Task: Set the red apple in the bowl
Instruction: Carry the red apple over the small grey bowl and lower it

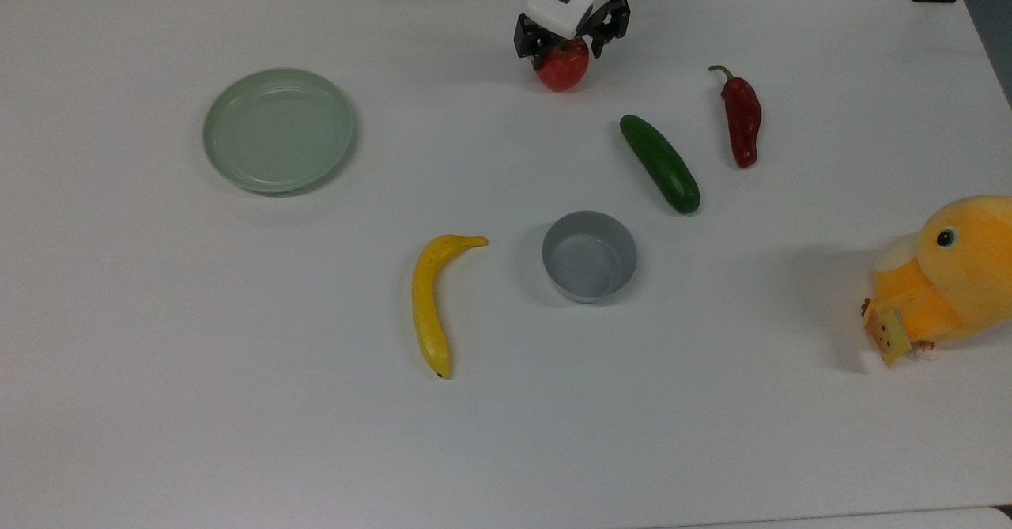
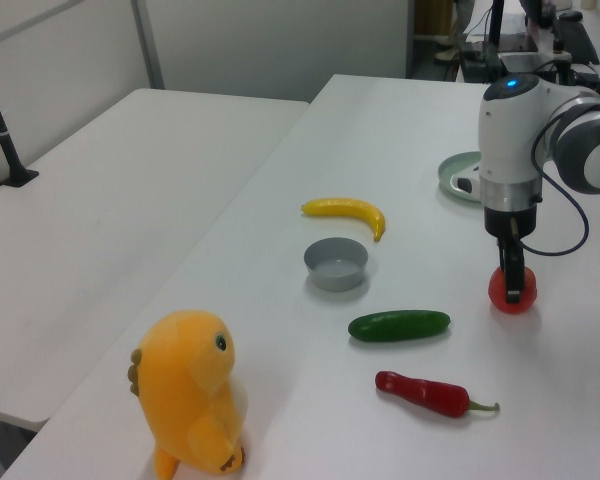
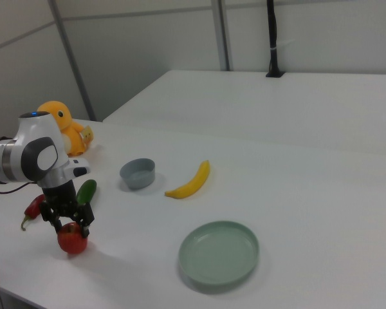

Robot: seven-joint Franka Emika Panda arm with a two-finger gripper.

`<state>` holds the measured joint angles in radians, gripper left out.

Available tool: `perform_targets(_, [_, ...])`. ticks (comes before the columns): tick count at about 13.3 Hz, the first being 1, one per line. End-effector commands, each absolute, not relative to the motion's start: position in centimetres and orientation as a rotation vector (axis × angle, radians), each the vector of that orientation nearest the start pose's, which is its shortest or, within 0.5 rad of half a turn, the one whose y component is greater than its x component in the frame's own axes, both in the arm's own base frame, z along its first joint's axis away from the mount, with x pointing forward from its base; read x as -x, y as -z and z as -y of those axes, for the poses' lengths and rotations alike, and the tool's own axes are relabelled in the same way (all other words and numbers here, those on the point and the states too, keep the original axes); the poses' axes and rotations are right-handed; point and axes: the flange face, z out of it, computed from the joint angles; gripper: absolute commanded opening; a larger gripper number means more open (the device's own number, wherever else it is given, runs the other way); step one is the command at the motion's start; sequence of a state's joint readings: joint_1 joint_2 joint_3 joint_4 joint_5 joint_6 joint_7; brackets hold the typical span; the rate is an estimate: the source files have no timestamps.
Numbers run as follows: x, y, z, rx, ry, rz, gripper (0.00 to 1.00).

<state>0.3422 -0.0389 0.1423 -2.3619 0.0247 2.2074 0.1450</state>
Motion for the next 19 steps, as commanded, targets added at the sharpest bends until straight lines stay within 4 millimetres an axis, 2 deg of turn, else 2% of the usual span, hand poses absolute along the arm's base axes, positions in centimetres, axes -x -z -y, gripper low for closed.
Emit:
perform_targets(1, [-42.5, -33.2, -23.3, 3.109, -0.154, 0.517, 0.24])
perform_targets(3, [-42.9, -33.6, -23.3, 3.107, -0.136, 0.509, 0.24])
perform_targets(4, [-43.5, -34.5, -23.4, 3.102, -0.104, 0.502, 0.24])
perform_targets(7, [-46.5, -37.2, -22.5, 3.09, -0.004, 0.432, 0.24])
perform_targets(8, [-48.5, -38.9, -22.0, 3.074, 0.081, 0.382, 0.24])
perform_targets(11, [-56.6, -39.2, -21.6, 3.055, 0.151, 0.087, 0.26])
perform_targets(13, [-60.1, -40.7, -22.2, 3.022, 0.192, -0.057, 0.27])
perform_targets(14, [-61.5, -40.1, -22.0, 3.022, 0.163, -0.1, 0.27])
perform_targets(16, [-63.1, -39.7, -22.3, 3.02, 0.144, -0.108, 0.27])
perform_targets(19, [-65.2, -40.4, -22.7, 2.999, 0.198, -0.11, 0.27])
